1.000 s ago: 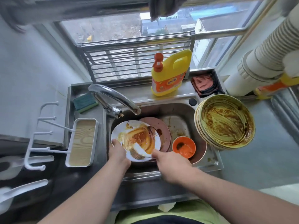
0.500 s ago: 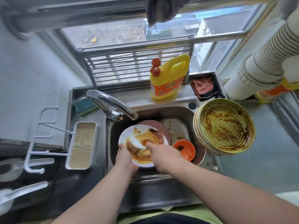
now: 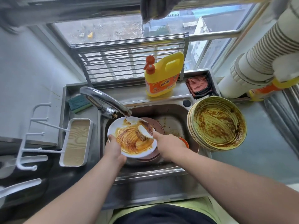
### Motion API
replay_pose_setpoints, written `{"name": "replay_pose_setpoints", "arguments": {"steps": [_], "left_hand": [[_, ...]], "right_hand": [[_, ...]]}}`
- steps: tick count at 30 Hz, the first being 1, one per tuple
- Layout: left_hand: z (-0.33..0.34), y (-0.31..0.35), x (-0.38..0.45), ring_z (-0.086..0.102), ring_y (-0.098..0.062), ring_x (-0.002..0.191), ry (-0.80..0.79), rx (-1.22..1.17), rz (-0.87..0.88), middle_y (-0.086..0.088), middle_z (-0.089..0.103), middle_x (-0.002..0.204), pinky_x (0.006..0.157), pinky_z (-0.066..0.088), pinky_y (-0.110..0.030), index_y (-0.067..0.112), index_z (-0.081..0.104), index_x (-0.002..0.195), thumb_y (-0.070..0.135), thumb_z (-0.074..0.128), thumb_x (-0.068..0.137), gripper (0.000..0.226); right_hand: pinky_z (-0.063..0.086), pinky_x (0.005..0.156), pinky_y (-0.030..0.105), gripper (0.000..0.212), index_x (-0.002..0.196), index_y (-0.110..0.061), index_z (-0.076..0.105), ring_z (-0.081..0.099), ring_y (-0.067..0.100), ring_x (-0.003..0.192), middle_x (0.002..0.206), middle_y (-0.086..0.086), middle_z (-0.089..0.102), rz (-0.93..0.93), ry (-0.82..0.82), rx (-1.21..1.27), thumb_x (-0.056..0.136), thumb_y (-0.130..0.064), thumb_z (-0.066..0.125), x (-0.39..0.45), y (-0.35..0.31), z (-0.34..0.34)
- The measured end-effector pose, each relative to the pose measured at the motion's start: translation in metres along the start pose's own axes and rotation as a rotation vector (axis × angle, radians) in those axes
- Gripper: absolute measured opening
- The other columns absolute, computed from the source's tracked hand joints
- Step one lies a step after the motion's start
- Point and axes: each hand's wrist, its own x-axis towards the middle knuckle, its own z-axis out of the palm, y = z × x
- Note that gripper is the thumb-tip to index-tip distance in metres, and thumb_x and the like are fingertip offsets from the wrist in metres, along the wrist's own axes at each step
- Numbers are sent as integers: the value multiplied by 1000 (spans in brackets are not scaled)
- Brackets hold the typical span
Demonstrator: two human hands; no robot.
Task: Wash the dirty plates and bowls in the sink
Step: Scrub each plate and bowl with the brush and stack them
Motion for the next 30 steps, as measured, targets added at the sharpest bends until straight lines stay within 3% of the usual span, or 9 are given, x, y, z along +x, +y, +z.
{"name": "replay_pose_setpoints", "arguments": {"steps": [4,8,13,15,19,22,24,27,30], "left_hand": [[4,14,-1,69,-40,110,28,12,51,-15,65,135,91,54,-71,24,46,148,52,36,111,47],[-11,14,-3,65,-40,120,9,116,77,-16,64,136,101,51,-69,25,48,146,48,35,112,44],[-16,12,-6,70,-38,107,-55,160,16,-16,69,125,83,59,-60,26,50,141,50,36,112,40],[-14,14,-4,68,-38,112,-44,143,68,-15,67,130,91,57,-62,24,48,146,47,36,113,42],[-22,14,4,63,-38,120,6,245,139,-14,64,133,105,50,-64,20,50,144,46,38,113,43],[-26,8,0,67,-39,113,-35,311,114,-15,68,124,100,53,-66,21,54,139,48,36,112,42],[-21,5,-10,70,-38,105,-57,323,105,-15,70,114,94,56,-63,21,54,130,47,35,113,37],[-10,-3,-21,71,-37,101,-75,316,79,-14,71,112,89,60,-58,24,53,127,46,31,114,33],[4,-3,-26,71,-35,105,-70,239,59,-13,68,126,81,61,-52,25,49,140,47,28,114,40]], "right_hand": [[56,65,46,38,128,-45,37,62,37,77,91,11,65,-108,-70,96,105,-15,36,-38,-9,33],[54,63,42,54,137,-43,37,66,35,81,92,4,61,34,-36,-99,101,-4,39,-18,39,24],[46,58,38,52,133,-42,38,64,34,82,96,7,66,53,53,-154,98,-4,38,0,30,12],[44,51,37,46,132,-41,39,62,31,75,85,5,60,19,-14,-99,101,-7,38,-18,17,31],[49,55,39,35,134,-42,39,64,33,73,84,5,61,15,-52,-38,108,-18,35,-40,13,58],[41,45,35,54,143,-36,36,61,30,69,86,6,62,87,34,-120,102,-3,44,-7,23,37],[43,51,37,51,139,-33,37,58,31,74,93,9,63,98,87,-67,100,0,41,13,16,20],[44,54,38,46,139,-39,37,57,31,74,95,9,64,52,144,65,104,-8,33,27,-21,11],[51,70,42,30,129,-45,43,62,36,88,108,13,67,-11,48,280,109,-26,32,11,-59,25]]}}
